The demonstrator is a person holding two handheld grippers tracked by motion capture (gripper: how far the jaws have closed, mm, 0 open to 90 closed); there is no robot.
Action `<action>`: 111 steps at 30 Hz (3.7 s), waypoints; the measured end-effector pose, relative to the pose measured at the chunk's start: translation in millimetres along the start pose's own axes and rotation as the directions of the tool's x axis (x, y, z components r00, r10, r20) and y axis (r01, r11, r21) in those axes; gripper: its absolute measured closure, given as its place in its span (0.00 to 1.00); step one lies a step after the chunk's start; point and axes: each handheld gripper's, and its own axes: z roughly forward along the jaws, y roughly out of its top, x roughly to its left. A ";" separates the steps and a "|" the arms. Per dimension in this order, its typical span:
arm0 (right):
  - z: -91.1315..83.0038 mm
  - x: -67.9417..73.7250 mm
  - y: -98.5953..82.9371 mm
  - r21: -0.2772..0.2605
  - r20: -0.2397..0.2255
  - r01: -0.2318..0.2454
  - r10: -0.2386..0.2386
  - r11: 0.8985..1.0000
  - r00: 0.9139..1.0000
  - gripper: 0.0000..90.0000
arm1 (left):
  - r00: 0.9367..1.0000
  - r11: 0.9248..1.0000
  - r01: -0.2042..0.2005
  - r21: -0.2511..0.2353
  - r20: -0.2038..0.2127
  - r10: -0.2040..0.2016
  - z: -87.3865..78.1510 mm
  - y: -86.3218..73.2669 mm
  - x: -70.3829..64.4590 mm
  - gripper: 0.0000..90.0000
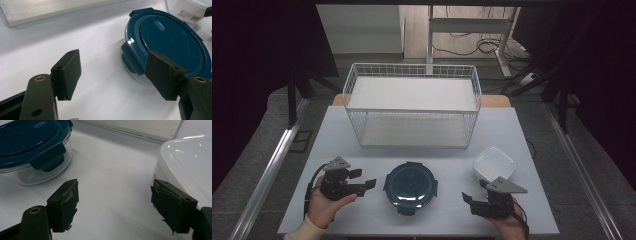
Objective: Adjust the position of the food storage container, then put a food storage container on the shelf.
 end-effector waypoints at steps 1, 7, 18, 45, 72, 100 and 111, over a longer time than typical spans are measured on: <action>0.3 -0.1 -0.2 0.001 0.001 0.000 0.000 1.000 1.000 0.24 | 1.000 1.000 0.002 0.000 0.002 -0.002 -0.1 -0.9 0.2 0.32; 1.6 0.7 -0.6 0.005 0.000 0.004 -0.004 1.000 1.000 0.24 | 1.000 1.000 0.014 0.013 0.014 -0.014 2.9 -8.8 0.5 0.31; 1.2 0.6 0.1 0.004 -0.002 0.001 -0.001 1.000 1.000 0.24 | 0.999 0.999 0.033 0.007 0.009 -0.033 3.9 -12.9 2.0 0.30; 0.3 6.8 4.7 -0.002 -0.055 -0.066 0.066 0.998 0.996 0.22 | 0.999 0.999 0.044 0.013 0.029 -0.045 9.0 -15.2 0.5 0.29; 49.7 48.7 60.8 0.113 -0.232 -0.225 0.246 0.968 0.941 0.14 | 0.955 0.977 0.186 0.101 0.215 -0.204 40.3 23.7 0.7 0.18; 83.6 58.2 41.1 0.241 -0.266 -0.381 0.438 0.893 0.858 0.14 | 0.915 0.954 0.240 0.179 0.287 -0.284 61.9 10.5 -7.5 0.18; 88.3 59.2 35.4 0.289 -0.302 -0.451 0.528 0.844 0.794 0.21 | 0.881 0.931 0.286 0.225 0.319 -0.348 72.1 4.4 -8.1 0.22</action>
